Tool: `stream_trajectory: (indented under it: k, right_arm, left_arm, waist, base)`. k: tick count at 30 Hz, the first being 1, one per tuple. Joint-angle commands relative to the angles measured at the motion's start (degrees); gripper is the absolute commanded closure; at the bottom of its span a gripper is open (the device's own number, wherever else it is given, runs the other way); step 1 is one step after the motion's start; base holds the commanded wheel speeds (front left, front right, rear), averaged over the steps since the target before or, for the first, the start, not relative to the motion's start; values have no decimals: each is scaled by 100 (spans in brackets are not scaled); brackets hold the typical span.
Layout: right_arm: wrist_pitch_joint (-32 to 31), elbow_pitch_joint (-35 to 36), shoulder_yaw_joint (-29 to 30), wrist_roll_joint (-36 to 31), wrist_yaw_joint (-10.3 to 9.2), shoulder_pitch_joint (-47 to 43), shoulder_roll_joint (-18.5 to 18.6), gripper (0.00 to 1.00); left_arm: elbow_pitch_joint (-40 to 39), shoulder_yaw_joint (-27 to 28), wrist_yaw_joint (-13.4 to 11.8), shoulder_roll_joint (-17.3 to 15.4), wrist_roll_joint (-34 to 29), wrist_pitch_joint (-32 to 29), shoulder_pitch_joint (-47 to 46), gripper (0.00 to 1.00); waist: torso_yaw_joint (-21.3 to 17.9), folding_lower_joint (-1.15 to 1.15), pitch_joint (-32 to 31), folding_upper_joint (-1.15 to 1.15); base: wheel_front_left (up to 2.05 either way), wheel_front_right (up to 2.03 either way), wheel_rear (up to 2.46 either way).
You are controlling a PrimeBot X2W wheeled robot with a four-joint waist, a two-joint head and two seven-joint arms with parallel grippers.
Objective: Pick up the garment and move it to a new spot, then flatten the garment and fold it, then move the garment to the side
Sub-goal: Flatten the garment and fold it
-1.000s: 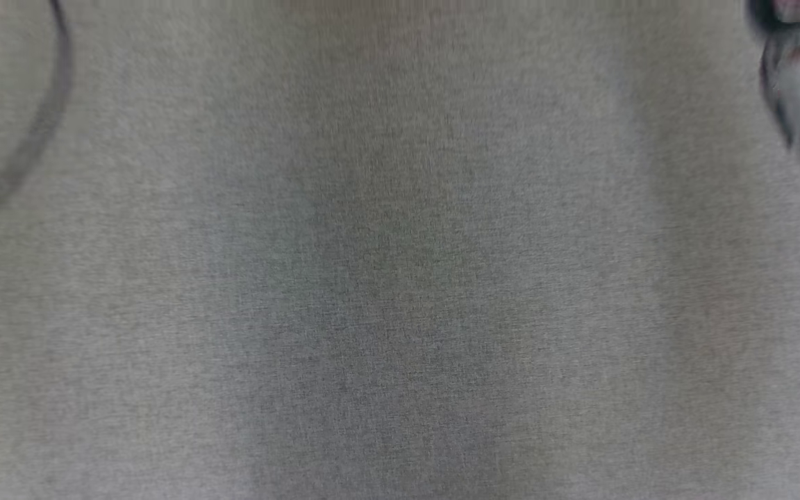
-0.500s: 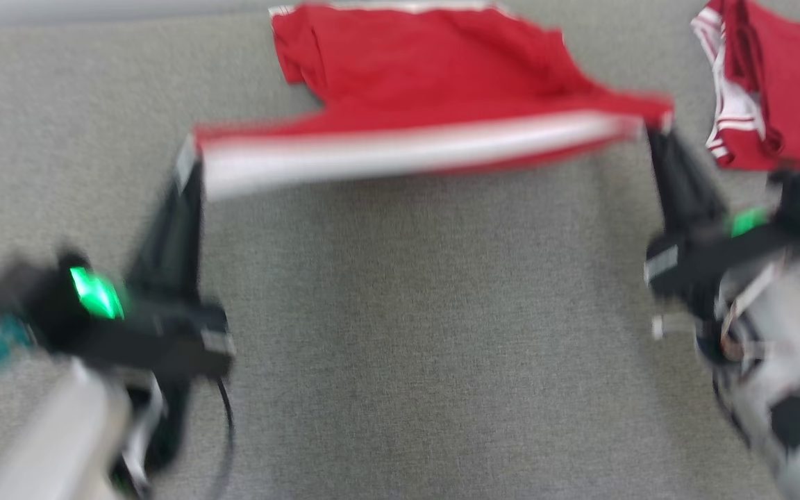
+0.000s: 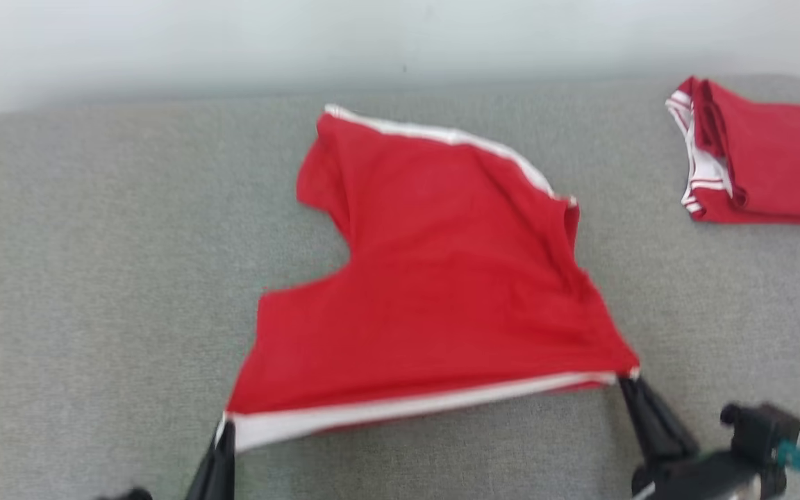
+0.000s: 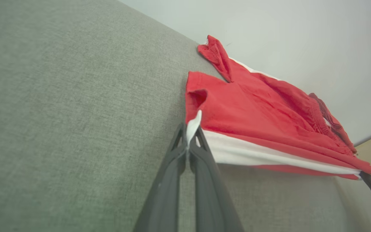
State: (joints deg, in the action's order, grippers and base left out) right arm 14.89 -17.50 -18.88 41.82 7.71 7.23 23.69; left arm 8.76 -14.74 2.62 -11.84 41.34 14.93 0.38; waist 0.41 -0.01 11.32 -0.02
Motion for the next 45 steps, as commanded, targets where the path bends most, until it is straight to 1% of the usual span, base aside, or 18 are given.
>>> stream_trajectory:
  k: [1,5,8,11,14,21,33,38,43,45]
  right_arm:
    - [31,-14,168,10,-44,-221,27,100]
    - [-69,86,227,27,-45,-716,-54,100]
    - [-189,219,227,55,-47,-1101,-95,100]
    - [-276,369,271,13,-58,-1444,-103,100]
    - [-341,501,323,-47,-58,-1659,-163,100]
    - [-446,747,307,-202,-47,-1568,-280,100]
    - [-445,914,213,-266,-38,-1560,-316,100]
    - [-412,1074,66,-349,-37,-1276,-244,100]
    - [-529,1197,-116,-428,-33,-489,14,100]
    - [-583,1193,-150,-412,-33,-92,105,100]
  left_arm:
    - [124,200,-17,-24,-142,38,211,100]
    - [323,355,69,118,-516,38,628,100]
    - [399,597,105,173,-696,38,942,100]
    - [403,842,156,246,-814,43,1156,100]
    - [391,897,243,304,-934,43,1196,100]
    - [408,882,412,480,-1228,42,975,100]
    - [325,1118,461,557,-1479,42,851,100]
    - [160,971,471,388,-1550,35,575,100]
    - [-51,556,474,-173,-1549,27,-215,100]
    - [-119,389,474,-428,-1514,-37,-670,100]
  waist:
    - [79,1,-271,2]
    - [65,1,-480,2]
    - [57,1,-617,2]
    - [71,1,-646,2]
    - [74,1,-611,2]
    - [-19,1,-592,2]
    - [-60,1,-622,2]
    - [-96,1,-613,2]
    - [-146,1,-590,2]
    - [-163,1,-547,2]
  base:
    - [0,0,0]
    - [0,0,0]
    - [0,0,0]
    - [0,0,0]
    - [0,0,0]
    - [0,0,0]
    - [0,0,0]
    - [0,0,0]
    - [0,0,0]
    - [0,0,0]
